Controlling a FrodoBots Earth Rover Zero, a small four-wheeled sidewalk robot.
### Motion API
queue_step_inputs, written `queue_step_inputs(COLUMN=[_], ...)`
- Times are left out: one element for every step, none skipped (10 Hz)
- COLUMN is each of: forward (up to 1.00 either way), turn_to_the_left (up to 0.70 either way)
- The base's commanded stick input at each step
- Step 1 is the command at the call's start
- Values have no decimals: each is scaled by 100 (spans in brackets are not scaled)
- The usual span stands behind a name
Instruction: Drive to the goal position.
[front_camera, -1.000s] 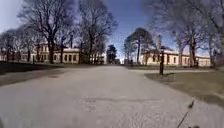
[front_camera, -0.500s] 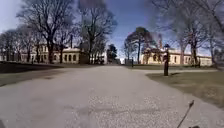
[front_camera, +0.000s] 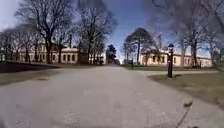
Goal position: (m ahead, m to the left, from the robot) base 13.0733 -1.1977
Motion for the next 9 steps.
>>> queue_step_inputs(forward=[85,85,85,85,85,85,85,85,85], turn_to_the_left=[0,0,0,0,0,0,0,0,0])
